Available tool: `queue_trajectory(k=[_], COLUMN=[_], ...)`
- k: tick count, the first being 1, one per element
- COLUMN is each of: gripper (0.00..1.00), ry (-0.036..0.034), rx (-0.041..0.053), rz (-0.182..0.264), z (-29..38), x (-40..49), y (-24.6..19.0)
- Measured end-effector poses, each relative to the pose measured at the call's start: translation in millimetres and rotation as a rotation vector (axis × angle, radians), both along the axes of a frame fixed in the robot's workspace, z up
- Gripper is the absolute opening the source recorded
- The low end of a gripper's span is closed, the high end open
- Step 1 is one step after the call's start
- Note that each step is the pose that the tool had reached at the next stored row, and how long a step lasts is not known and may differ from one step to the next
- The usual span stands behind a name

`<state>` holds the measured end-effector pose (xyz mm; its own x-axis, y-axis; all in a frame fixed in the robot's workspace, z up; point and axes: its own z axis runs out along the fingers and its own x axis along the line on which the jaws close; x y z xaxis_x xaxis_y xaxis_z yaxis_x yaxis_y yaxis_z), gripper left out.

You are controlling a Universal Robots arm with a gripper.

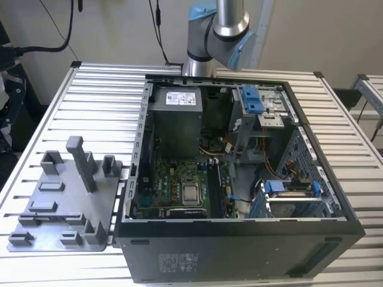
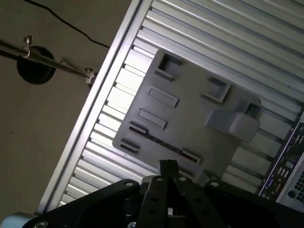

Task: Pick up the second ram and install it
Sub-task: 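Pick up the second ram and move it above second insertion slot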

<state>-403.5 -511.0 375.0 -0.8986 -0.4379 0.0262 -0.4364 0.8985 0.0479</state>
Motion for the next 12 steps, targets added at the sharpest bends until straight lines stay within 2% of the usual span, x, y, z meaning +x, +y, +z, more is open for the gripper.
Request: queue_trajectory(k=[12], gripper=[0.11], ry=[0.0], rx=[0.0], rz=[0.204], z=[0.0], x=[0.0], y=[0.0])
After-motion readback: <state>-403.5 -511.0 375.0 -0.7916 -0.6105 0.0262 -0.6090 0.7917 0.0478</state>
